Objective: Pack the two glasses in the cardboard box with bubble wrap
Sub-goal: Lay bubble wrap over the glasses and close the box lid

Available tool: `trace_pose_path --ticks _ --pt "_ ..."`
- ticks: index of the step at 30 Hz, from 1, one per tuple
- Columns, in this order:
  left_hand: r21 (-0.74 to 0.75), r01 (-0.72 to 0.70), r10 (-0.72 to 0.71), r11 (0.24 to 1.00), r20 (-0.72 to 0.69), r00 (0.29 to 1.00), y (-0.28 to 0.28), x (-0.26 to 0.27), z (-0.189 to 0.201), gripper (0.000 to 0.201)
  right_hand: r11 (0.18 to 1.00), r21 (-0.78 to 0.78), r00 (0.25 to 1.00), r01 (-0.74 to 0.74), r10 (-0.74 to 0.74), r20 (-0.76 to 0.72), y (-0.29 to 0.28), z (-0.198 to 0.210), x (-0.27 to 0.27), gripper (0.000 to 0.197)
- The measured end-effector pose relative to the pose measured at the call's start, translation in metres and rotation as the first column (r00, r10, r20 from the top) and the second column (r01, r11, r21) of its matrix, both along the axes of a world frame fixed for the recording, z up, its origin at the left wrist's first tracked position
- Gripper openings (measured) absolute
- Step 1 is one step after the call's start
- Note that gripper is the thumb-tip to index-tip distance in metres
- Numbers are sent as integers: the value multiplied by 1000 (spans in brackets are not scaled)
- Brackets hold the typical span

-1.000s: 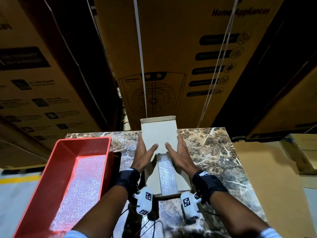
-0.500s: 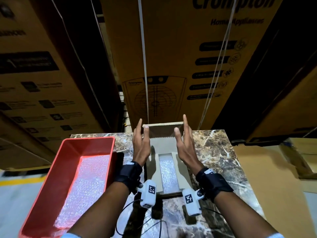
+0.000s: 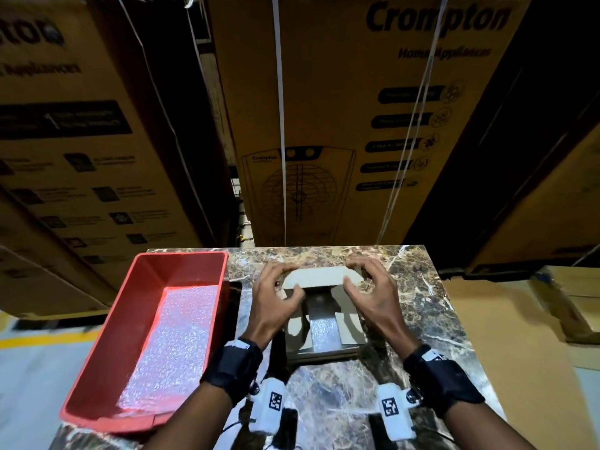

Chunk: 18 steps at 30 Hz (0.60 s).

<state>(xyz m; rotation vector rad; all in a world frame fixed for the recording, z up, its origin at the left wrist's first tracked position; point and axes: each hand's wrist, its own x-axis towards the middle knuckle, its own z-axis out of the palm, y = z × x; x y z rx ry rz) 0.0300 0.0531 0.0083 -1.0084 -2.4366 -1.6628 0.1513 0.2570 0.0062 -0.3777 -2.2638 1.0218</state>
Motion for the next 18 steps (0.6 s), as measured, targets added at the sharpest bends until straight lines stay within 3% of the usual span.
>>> trace_pose_path --ticks 8,13,18 --pt "-142 128 -134 982 -35 990 -25 20 -20 30 985 103 964 -138 110 241 2 -21 35 43" --pt "-327 147 -203 933 -143 969 -36 32 -42 29 966 196 944 -171 103 313 -14 -41 50 33" --pt "-366 138 -207 921 -156 966 -40 39 -59 20 959 235 928 -158 63 367 -24 -62 58 32"
